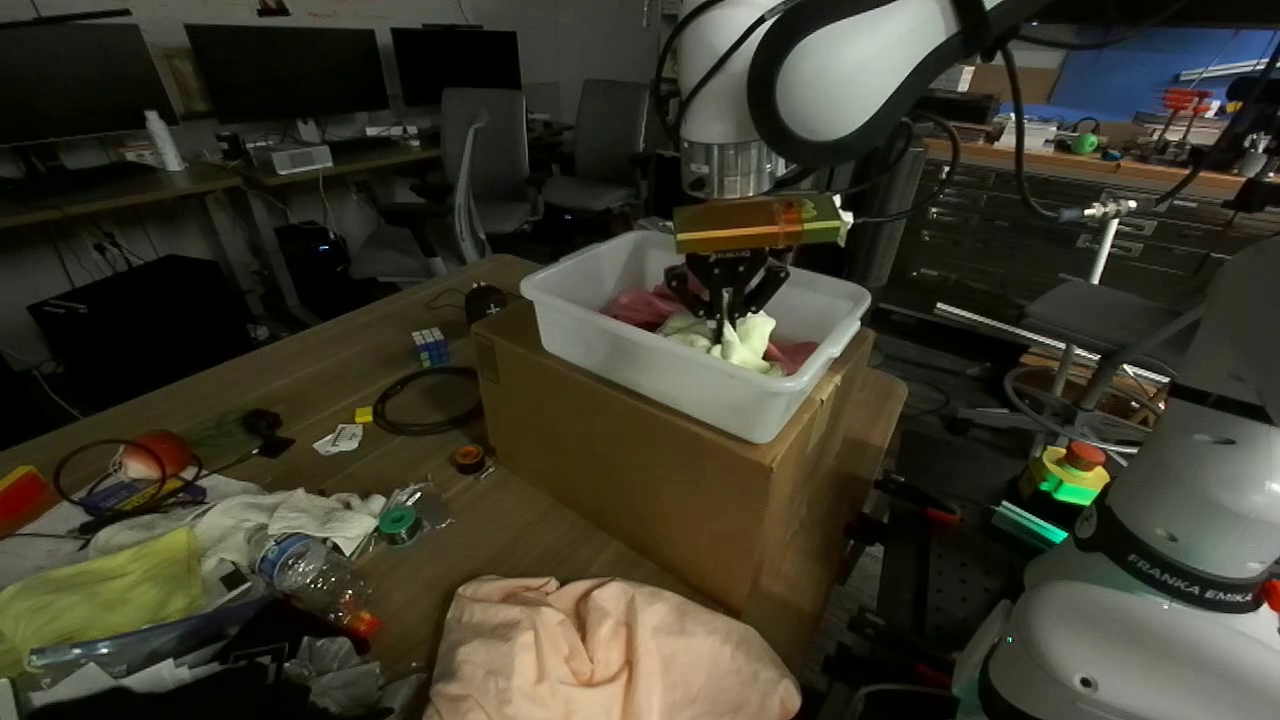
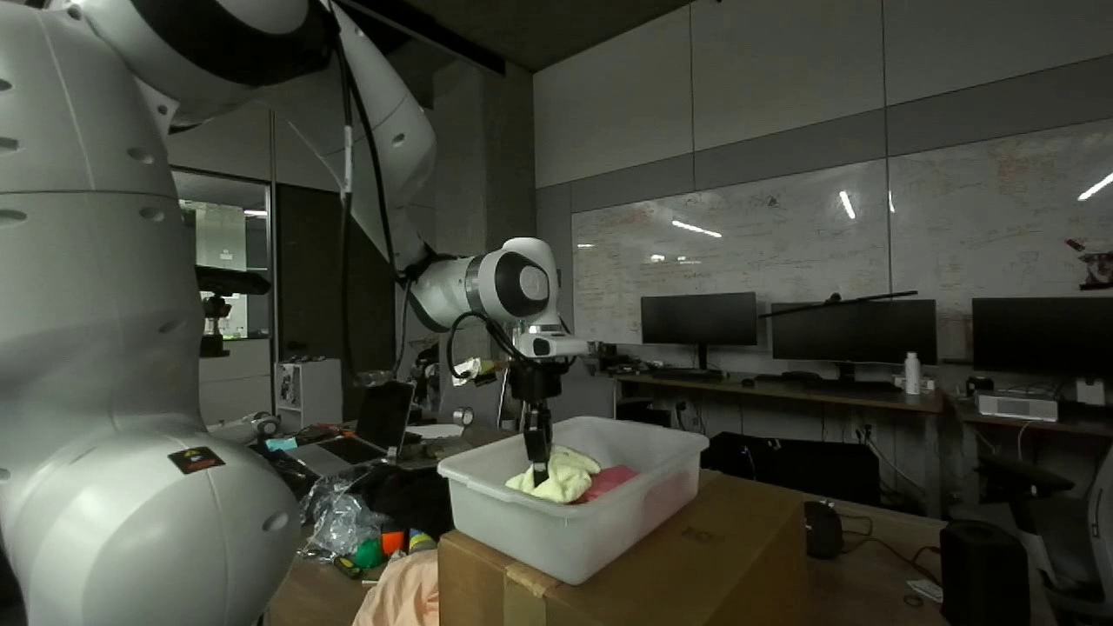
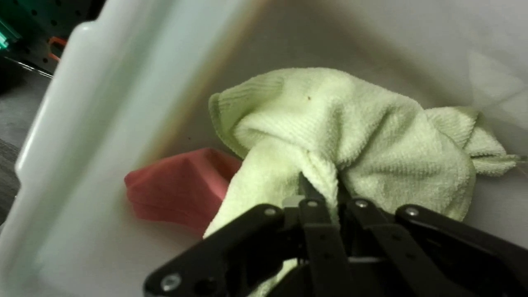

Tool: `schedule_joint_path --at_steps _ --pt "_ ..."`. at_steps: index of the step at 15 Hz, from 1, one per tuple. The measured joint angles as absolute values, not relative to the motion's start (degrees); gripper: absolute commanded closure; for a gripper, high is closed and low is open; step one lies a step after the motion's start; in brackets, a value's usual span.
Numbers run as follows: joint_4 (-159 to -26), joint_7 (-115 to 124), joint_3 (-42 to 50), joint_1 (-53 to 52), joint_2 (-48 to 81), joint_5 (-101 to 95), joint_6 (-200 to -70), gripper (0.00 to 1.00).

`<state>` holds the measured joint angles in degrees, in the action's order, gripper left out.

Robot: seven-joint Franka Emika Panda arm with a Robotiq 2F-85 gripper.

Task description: Remove all the clothes from the box and put them on the table

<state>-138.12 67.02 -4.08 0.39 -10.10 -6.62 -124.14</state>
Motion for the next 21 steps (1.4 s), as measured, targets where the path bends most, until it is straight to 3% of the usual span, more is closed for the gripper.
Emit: schedule_joint_path --at_steps 21 --pt "-135.7 68.4 -8.9 6.0 -31.2 -19.8 -126.7 0.9"
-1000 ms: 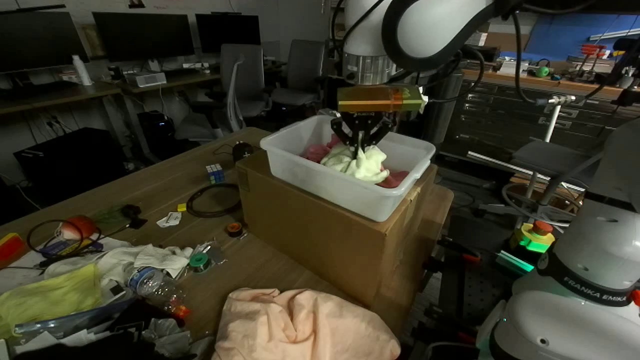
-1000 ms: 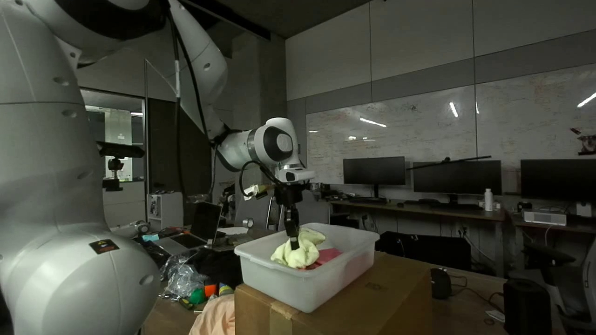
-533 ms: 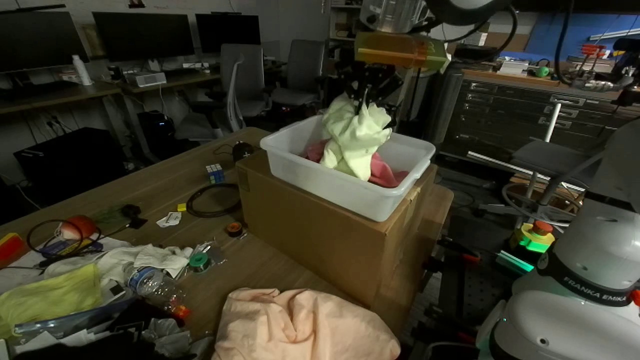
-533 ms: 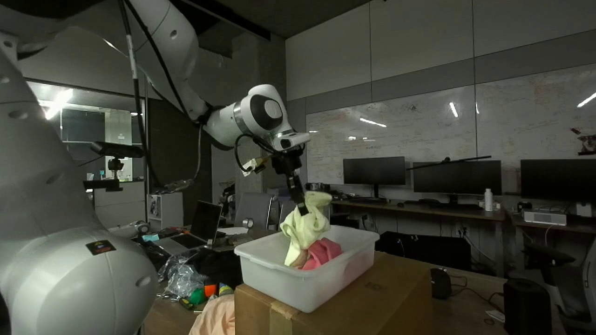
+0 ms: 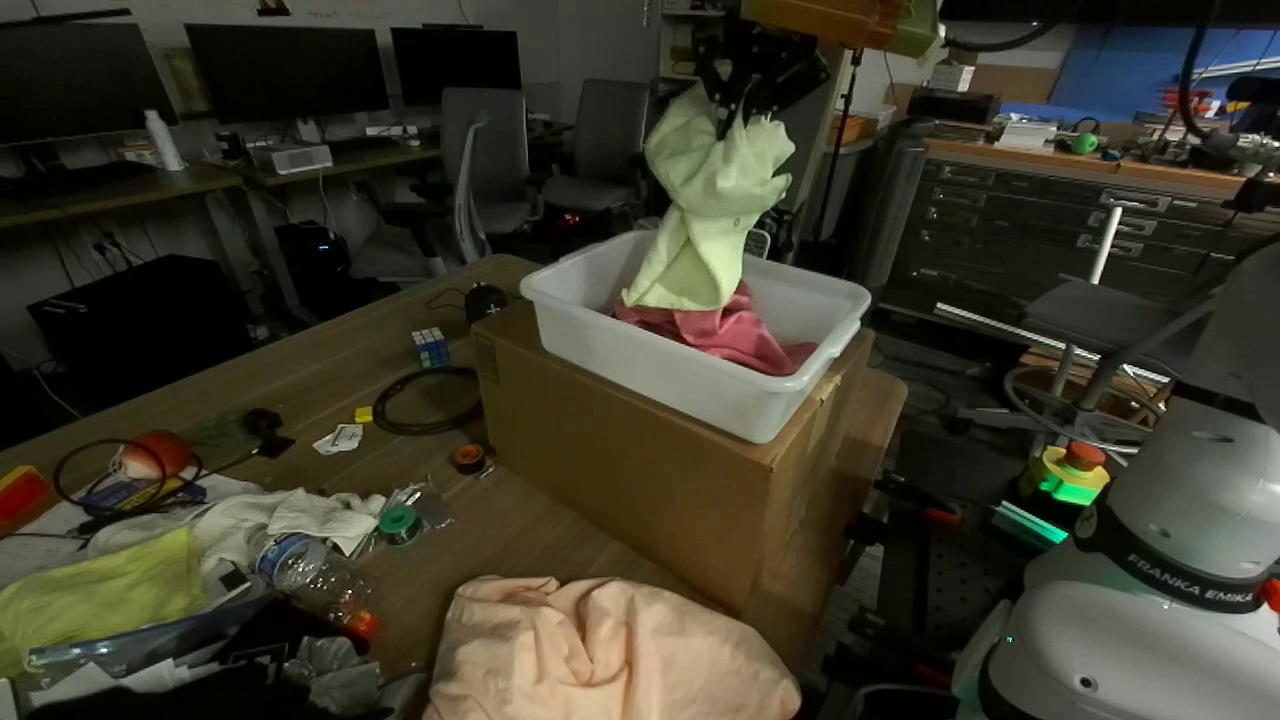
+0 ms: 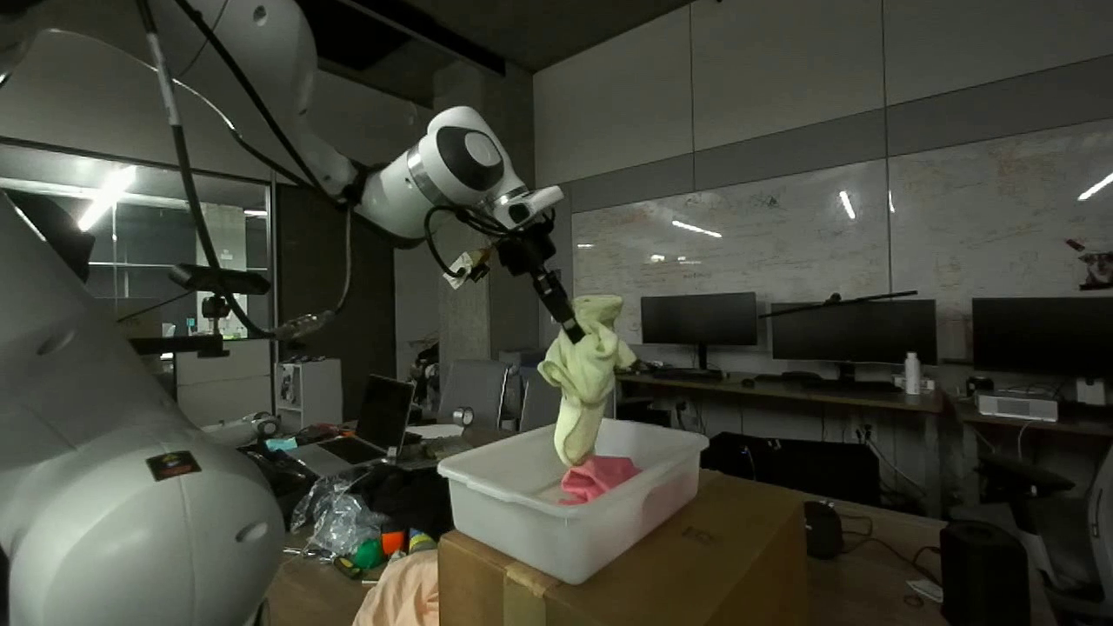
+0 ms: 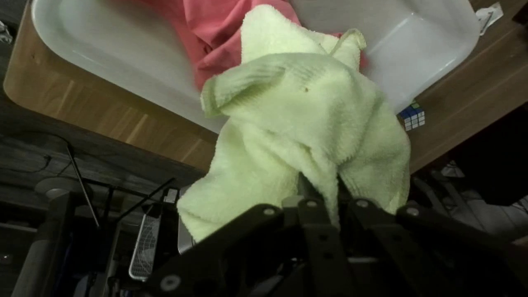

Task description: Remove all the clothes from the box and put them on the table

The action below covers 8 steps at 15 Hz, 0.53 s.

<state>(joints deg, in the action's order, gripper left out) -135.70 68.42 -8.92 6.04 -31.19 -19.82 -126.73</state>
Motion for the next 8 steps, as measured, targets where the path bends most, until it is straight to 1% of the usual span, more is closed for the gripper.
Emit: schedule_joint_path --at_steps 4,8 --pt "-132.7 66.3 -11.3 5.8 -30.6 -20.3 -127.6 0.9" --pt "-128.7 59.1 -13.7 1.4 -28.7 -18.5 -127.4 0.9"
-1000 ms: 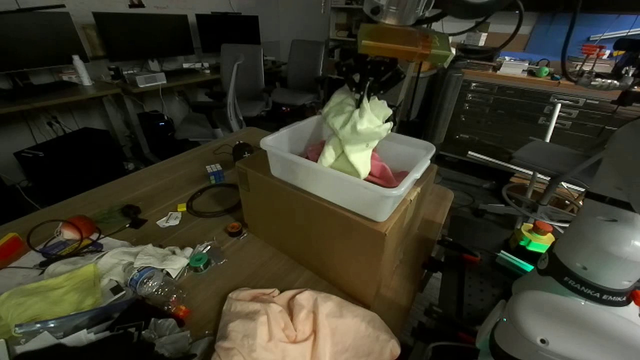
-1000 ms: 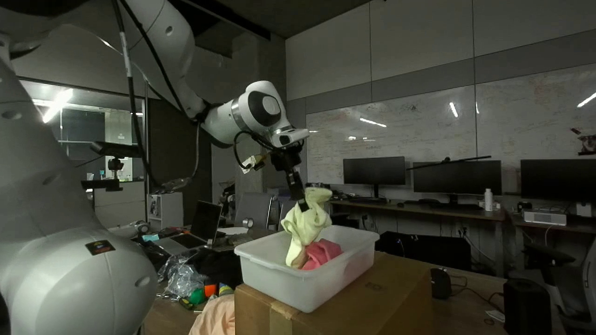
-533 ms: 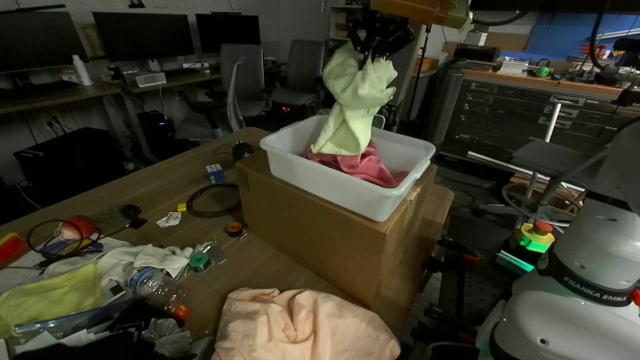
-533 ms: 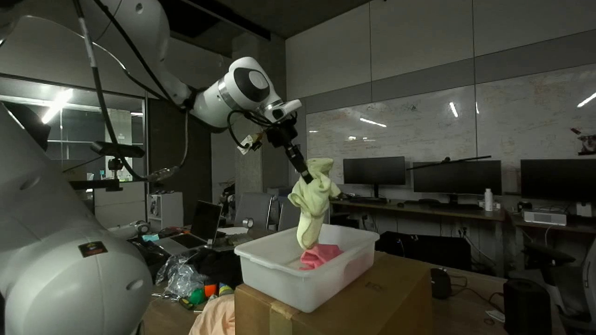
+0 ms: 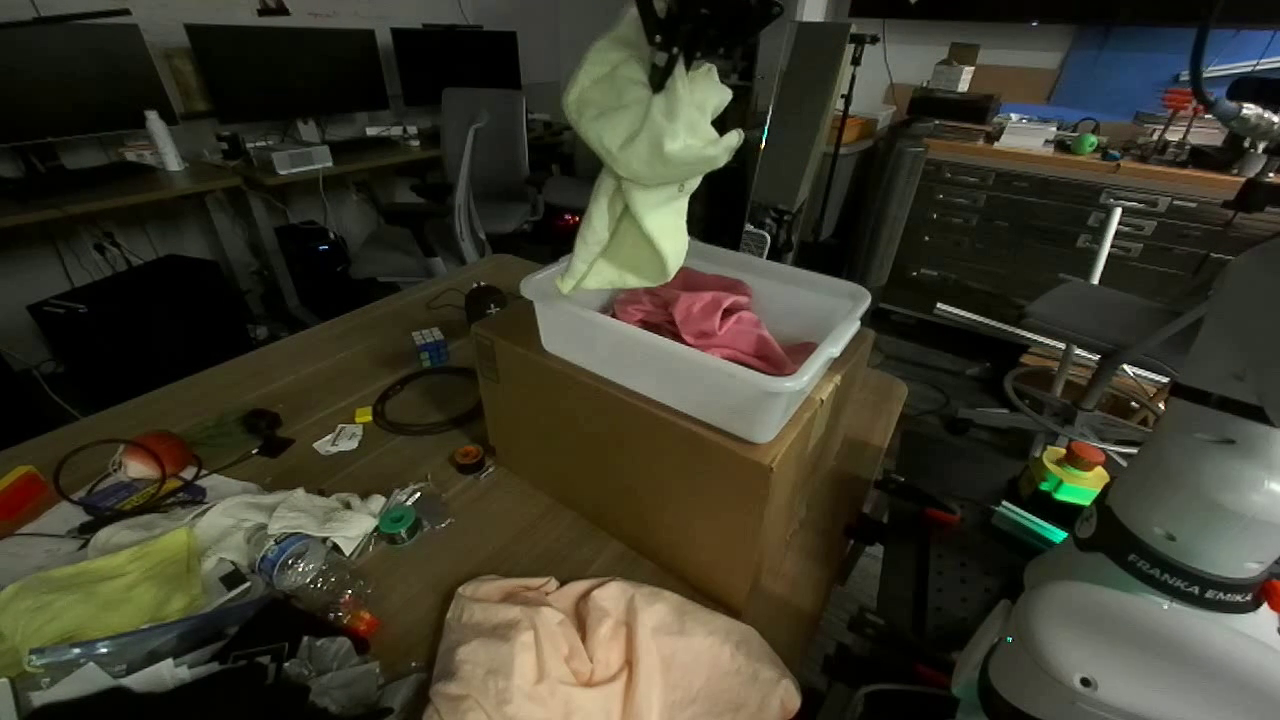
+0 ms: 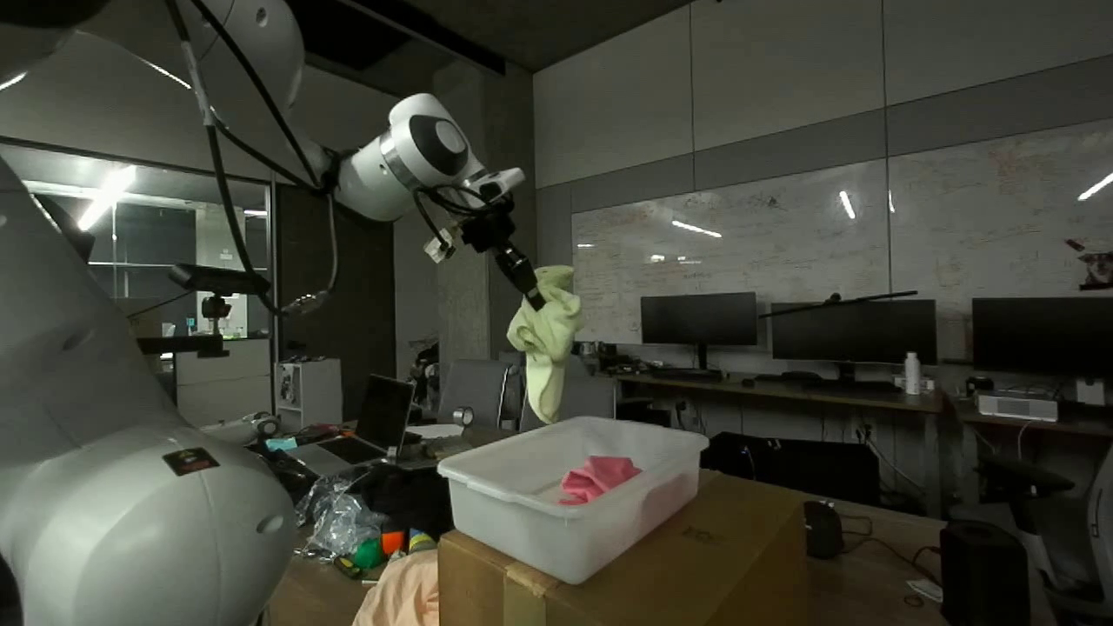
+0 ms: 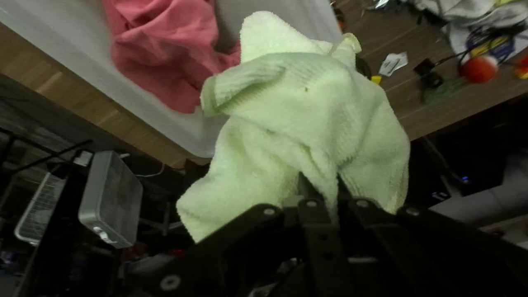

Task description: Remove all the clothes from the box and put them on the table

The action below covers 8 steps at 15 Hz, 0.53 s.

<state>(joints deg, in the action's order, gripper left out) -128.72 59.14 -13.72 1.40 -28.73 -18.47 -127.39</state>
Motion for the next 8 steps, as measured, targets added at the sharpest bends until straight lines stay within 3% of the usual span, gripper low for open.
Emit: schedule_joint_path --at_steps 5,6,8 --pt "-124.5 50.1 -16.6 -4.9 -24.6 -12.9 -127.2 0.91" --pt "-123.8 48.1 -17.0 -6.0 -23.4 -11.8 -127.2 0.66" --pt "-122.7 44.1 -17.7 -8.1 -21.1 -9.7 -127.2 0.61"
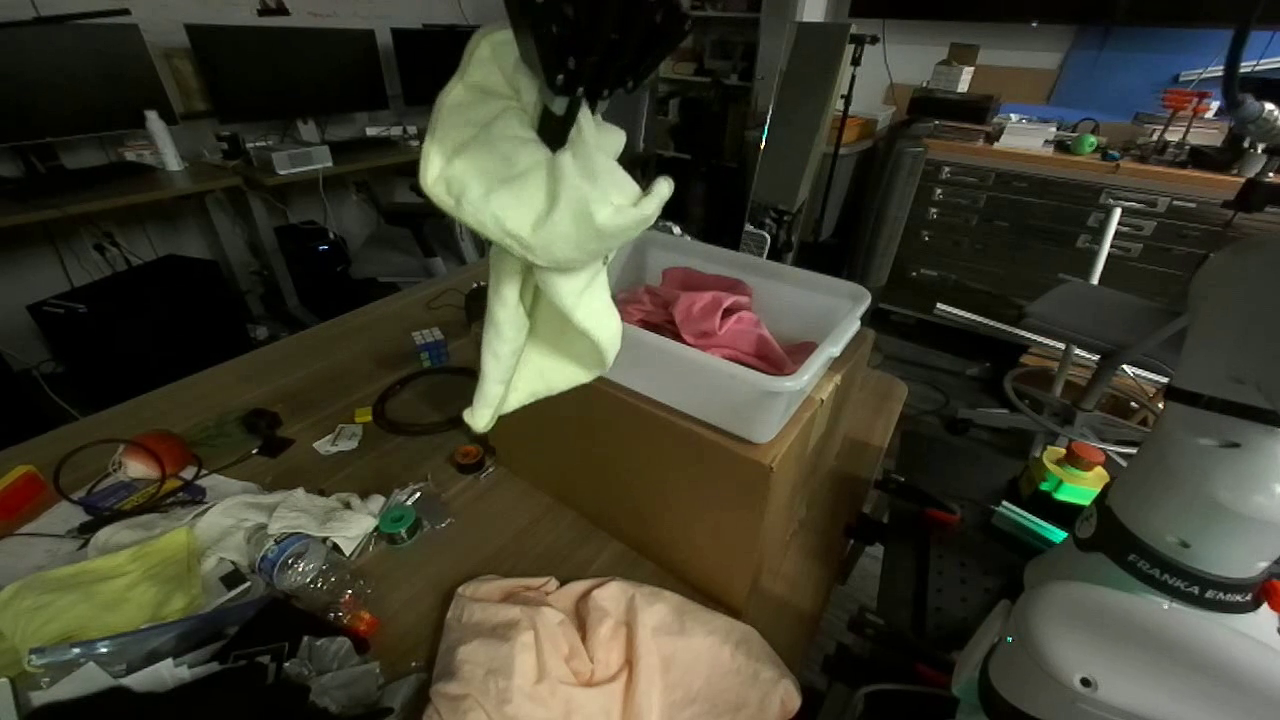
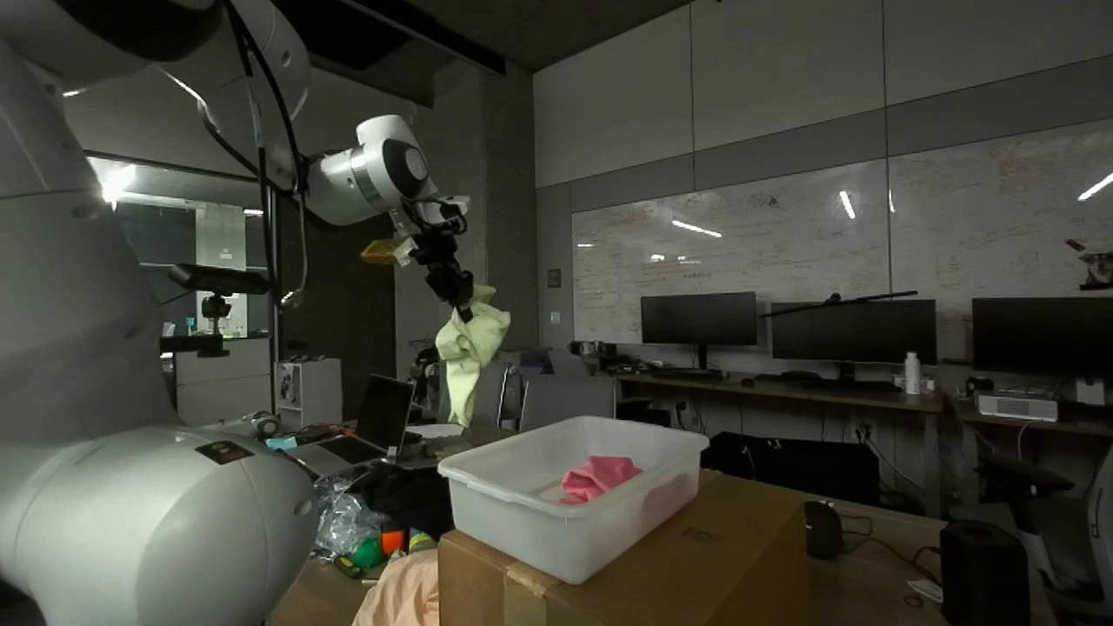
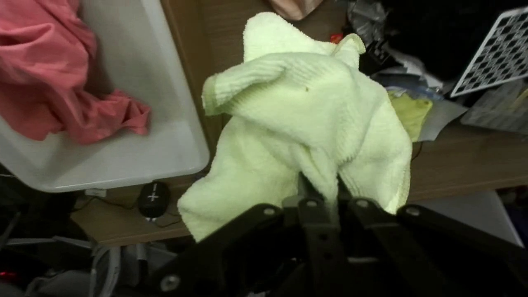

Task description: Remove all the clothes from the box and put them on the table

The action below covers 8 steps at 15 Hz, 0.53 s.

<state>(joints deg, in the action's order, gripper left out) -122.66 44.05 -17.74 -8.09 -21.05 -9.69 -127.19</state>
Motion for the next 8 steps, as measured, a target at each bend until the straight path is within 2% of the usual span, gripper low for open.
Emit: schedule_joint_path --at_steps 3,8 --pt "-121.1 36.8 -18.2 -10.7 -17.7 -6.8 -126.3 0.36" --pt "-118.2 22.3 -18.2 -12.3 -13.7 -4.6 -120.9 0.0"
